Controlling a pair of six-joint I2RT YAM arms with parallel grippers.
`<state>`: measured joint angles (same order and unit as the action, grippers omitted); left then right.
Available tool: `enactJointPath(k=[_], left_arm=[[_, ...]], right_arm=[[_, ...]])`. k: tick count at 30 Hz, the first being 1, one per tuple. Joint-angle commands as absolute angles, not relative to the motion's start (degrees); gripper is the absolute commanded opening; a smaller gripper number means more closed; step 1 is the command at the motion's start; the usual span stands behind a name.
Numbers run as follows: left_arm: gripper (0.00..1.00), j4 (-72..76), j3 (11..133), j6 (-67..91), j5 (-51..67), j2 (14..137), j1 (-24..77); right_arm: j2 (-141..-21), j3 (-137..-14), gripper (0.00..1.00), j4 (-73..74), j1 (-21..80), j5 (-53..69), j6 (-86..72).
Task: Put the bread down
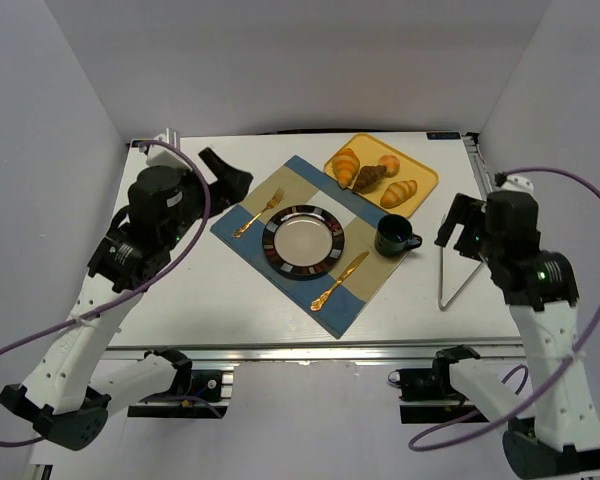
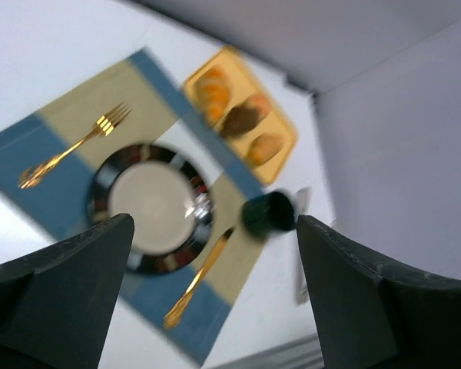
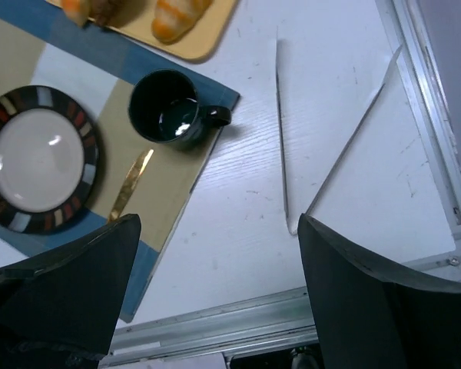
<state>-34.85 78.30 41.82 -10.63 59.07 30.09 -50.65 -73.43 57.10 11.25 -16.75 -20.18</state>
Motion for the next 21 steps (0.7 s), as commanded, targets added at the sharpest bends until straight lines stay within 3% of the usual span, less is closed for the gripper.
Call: enactJointPath(k=[1, 7, 11, 21], left_arm=[[0.98, -47.87, 75.5, 39.4, -11.61, 61.17, 30.15], [0.98, -51.95, 76.55, 31.56, -9.85, 61.87, 30.15], [0.98, -48.78, 74.88, 29.18, -8.61, 62.05, 30.15], [0.98, -52.03, 84.55, 22.94, -10.02, 71.01, 30.06]], right_arm=[[-44.58, -68.41, 0.89, 54.77, 11.16, -11.48, -21.62], [-51.49, -55.66, 0.89, 52.91, 10.99, -18.18, -22.33], [-58.51, -54.23, 0.89, 46.86, 10.11, -20.21, -21.36], [-72.5, -49.84, 0.89, 38.15, 0.71, -14.86, -21.01]])
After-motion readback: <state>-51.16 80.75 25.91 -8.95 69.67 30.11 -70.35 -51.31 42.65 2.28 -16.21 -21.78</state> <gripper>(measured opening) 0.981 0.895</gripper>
